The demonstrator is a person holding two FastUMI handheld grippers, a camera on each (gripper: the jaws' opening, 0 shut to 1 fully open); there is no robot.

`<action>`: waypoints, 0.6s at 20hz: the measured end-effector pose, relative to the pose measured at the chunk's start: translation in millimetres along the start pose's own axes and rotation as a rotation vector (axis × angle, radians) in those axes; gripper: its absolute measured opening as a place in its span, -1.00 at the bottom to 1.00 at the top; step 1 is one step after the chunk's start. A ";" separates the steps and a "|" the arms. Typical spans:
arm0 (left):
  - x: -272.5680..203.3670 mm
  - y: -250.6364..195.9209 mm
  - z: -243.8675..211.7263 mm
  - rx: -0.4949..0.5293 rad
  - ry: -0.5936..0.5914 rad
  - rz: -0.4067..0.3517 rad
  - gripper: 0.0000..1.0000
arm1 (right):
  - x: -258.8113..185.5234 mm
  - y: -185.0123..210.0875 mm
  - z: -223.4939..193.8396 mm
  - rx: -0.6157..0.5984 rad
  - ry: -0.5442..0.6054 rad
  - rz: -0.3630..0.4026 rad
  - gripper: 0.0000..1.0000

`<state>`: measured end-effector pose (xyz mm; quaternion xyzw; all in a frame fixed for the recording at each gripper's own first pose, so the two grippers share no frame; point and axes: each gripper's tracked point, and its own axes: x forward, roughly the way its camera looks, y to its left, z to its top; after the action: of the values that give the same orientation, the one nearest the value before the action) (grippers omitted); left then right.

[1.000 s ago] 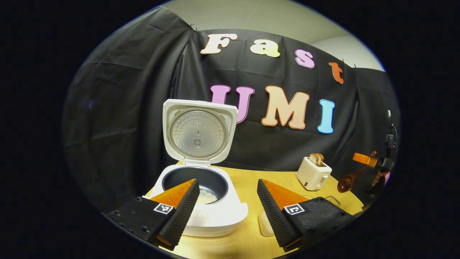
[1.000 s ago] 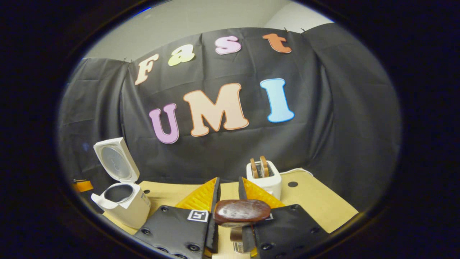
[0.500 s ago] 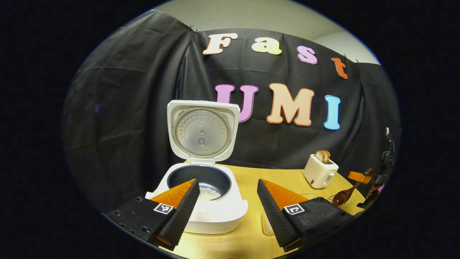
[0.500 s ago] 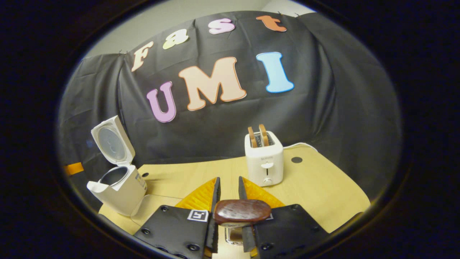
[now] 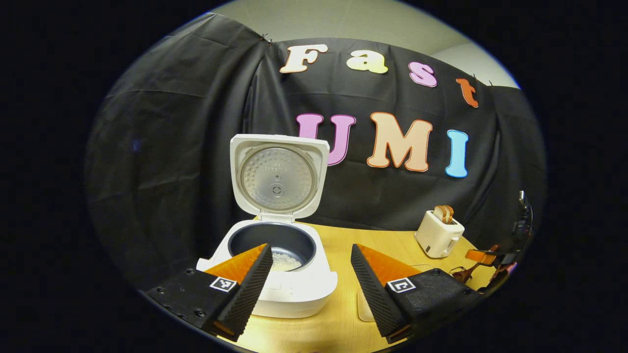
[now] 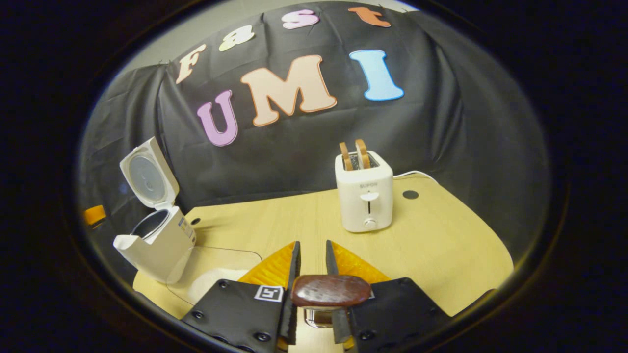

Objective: Close the left gripper, press the button to open the rice cooker; take a wooden spoon from the chopstick holder with the right hand, scoop a spoonful of rice and pour it into the rice cooker, then put the wooden spoon back into the chopstick holder.

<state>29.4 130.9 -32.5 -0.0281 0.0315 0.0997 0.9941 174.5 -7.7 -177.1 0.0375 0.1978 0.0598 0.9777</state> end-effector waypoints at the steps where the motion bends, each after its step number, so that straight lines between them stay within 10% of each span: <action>1: 0.8 1.8 0.0 -0.001 0.000 0.003 0.90 | -3.0 2.2 -4.2 0.005 0.007 -0.004 -0.34; 10: 5.3 7.7 2.0 -0.021 -0.005 -0.007 0.90 | -25.3 -12.1 23.9 0.050 -0.065 -0.067 0.97; 12: 5.8 7.1 3.6 -0.022 -0.010 -0.016 0.90 | -36.5 -13.3 34.6 0.065 -0.091 -0.077 1.00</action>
<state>33.9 139.2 -29.6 -0.0390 0.0254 0.0923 0.9946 156.0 -27.3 -132.6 0.0643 0.1565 0.0140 0.9855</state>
